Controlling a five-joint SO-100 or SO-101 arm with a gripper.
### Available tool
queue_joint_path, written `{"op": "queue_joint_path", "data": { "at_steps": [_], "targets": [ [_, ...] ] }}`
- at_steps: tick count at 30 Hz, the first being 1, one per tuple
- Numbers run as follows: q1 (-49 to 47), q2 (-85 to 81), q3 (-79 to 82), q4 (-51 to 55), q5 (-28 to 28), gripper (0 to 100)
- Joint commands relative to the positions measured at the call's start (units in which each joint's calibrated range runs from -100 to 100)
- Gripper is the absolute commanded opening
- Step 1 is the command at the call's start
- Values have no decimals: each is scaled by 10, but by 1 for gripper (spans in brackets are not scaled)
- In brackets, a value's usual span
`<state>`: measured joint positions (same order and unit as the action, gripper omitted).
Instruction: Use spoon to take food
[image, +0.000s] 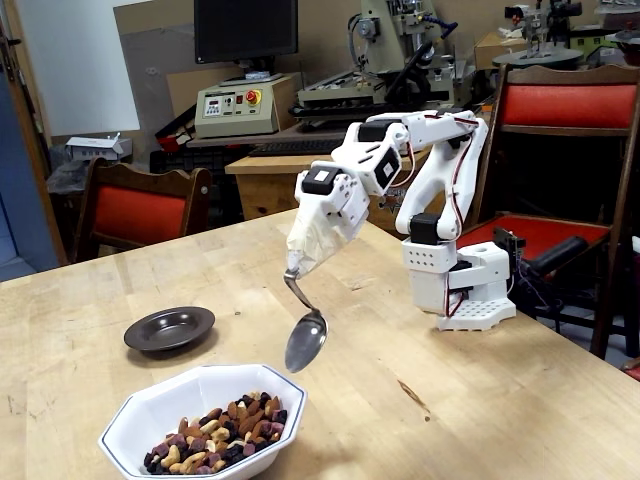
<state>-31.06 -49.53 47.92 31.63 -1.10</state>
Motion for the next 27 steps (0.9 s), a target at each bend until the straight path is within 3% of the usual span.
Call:
{"op": "queue_joint_path", "data": {
  "at_steps": [1, 27],
  "targets": [
    [37, -8, -46, 9, 1, 4],
    [62, 107, -55, -63, 1, 4]
  ]
}}
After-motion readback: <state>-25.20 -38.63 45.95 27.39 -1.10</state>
